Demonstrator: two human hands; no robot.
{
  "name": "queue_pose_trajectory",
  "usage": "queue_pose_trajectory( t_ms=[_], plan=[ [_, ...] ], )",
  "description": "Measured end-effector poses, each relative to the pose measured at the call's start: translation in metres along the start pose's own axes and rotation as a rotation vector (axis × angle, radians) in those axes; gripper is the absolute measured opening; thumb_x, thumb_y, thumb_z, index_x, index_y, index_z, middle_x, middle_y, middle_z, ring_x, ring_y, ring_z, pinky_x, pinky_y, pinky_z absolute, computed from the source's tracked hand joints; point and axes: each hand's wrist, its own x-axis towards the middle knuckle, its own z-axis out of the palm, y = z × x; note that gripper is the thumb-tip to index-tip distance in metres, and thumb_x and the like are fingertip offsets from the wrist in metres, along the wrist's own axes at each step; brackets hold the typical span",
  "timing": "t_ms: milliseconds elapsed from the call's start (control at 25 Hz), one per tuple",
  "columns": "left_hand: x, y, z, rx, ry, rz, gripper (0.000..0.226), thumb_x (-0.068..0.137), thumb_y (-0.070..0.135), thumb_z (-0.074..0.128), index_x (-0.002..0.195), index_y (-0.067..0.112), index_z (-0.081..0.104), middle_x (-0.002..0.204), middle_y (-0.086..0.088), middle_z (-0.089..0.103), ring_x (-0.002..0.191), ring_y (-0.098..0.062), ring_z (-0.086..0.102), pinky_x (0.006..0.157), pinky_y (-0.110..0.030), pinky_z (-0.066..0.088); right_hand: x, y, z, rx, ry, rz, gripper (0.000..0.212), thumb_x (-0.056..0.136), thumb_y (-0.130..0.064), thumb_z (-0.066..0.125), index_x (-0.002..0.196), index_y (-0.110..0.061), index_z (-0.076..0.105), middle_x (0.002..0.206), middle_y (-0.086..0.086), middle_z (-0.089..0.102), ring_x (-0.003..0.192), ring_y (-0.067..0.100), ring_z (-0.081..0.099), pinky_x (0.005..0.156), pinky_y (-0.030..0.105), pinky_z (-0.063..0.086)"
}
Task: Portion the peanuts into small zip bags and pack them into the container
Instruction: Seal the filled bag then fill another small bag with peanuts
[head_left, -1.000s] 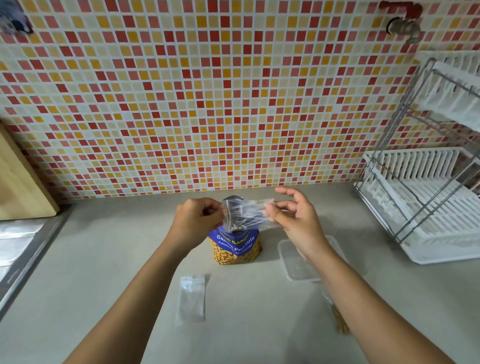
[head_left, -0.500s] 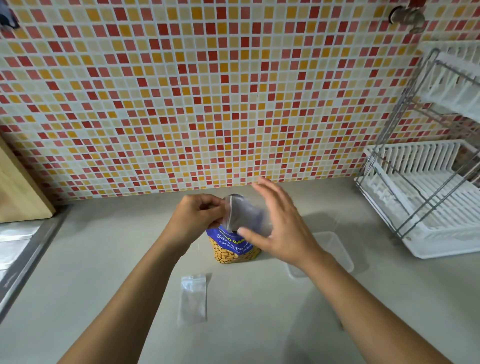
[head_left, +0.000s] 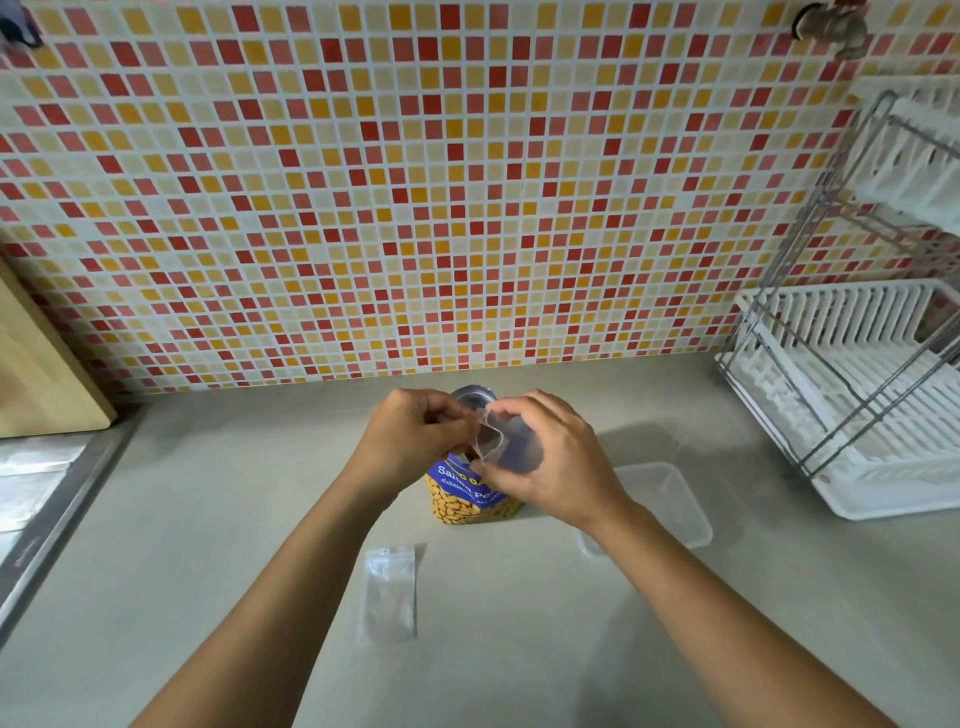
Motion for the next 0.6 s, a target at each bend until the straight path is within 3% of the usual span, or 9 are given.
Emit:
queue_pose_trajectory(
  t_ms=[240,400,600],
  plan=[
    [0.0008,0.0035,-0.0003,-0.044,-0.035,0.006,0.011,0.085,0.011,0.063,0.082,0.017,0.071,0.071,-0.003,0.071,0.054,0.000,0.062,0.052,-0.010,0.049,-0.0021,0.0053,-0.0017,0.096,-0.012,-0.007,0.068,0.066,-0.049,0.078,0.122,-0.017,0.056,0.104,-0.015,0.053,0.091,-0.012,0.051,0.079,0.007,0.045],
    [-0.0017,0.0034,0.0011,-0.115,-0.024,0.029,0.009,0.085,0.010,0.065,0.087,0.016,0.059,0.074,-0.007,0.072,0.060,-0.008,0.066,0.053,-0.015,0.050,-0.0033,0.0077,-0.0003,0.072,-0.014,-0.008,0.070,0.067,-0.047,0.078,0.126,-0.017,0.054,0.104,-0.016,0.050,0.083,-0.002,0.054,0.075,0.012,0.047],
    [-0.0022,-0.0009,0.0026,-0.071,-0.064,0.058,0.019,0.090,0.015,0.054,0.083,0.014,0.072,0.083,-0.008,0.071,0.080,-0.021,0.067,0.072,-0.030,0.056,-0.0014,0.0061,-0.0028,0.032,0.012,-0.010,0.068,0.069,-0.053,0.071,0.123,-0.015,0.057,0.106,-0.005,0.058,0.086,-0.001,0.050,0.074,0.008,0.043]
  ],
)
